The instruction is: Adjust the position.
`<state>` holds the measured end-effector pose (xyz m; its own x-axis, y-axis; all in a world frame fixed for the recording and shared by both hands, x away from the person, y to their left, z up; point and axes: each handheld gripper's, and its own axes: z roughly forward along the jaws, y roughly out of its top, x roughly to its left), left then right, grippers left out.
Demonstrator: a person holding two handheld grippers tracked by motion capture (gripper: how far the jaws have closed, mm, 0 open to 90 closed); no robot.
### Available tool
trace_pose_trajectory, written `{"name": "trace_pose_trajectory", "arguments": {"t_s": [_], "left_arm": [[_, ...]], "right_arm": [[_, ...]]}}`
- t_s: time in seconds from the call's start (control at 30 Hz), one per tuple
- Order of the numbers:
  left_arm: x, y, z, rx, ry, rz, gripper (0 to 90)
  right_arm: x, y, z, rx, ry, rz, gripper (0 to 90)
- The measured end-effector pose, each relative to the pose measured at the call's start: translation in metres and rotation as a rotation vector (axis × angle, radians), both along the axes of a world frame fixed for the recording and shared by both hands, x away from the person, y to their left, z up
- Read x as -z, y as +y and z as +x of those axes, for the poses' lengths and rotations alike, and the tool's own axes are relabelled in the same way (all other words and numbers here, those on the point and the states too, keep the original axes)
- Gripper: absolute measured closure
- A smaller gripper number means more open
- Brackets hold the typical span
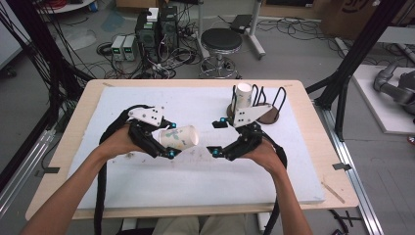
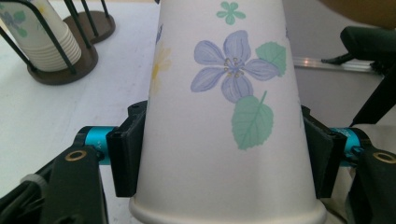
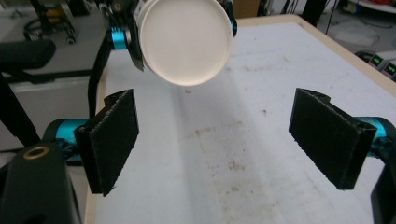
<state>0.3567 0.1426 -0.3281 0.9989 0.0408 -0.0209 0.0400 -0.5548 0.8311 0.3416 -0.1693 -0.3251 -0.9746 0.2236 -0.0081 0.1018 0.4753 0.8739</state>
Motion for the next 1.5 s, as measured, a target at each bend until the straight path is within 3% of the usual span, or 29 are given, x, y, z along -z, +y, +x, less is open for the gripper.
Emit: {"name": "trace_pose_trajectory", "arguments": {"t_s": [0.47,0.57,0.83,1.17,1.2,1.23,1.5], "left_arm": [[-0.009,0.0,-0.004,0.001,-0.009,0.178,29.7],[-0.009,-0.001,-0.003,0.009,-0.016,0.236,29.7],[-0.01,-0.007,-0.004,-0.001,0.002,0.262,29.7],[-0.011,-0.011,-0.002,0.0,-0.005,0.333,29.7],[-0.01,-0.012,-0.003,-0.008,0.007,0.323,29.7],[-0.01,-0.012,-0.002,-0.002,0.004,0.34,29.7],[-0.006,-0.021,-0.003,-0.002,0.007,0.355,29.7]], "right_arm": [[-0.012,0.014,0.0,0.003,-0.026,-0.217,16.3],[-0.013,0.019,0.0,-0.006,-0.027,-0.264,16.3],[-0.012,0.032,0.003,-0.023,-0.026,-0.381,16.3],[-0.011,0.04,0.002,-0.023,-0.041,-0.479,16.3],[-0.011,0.041,0.002,-0.023,-0.043,-0.491,16.3],[-0.011,0.041,0.002,-0.026,-0.04,-0.492,16.3],[-0.009,0.046,0.002,-0.036,-0.037,-0.496,16.3]]}}
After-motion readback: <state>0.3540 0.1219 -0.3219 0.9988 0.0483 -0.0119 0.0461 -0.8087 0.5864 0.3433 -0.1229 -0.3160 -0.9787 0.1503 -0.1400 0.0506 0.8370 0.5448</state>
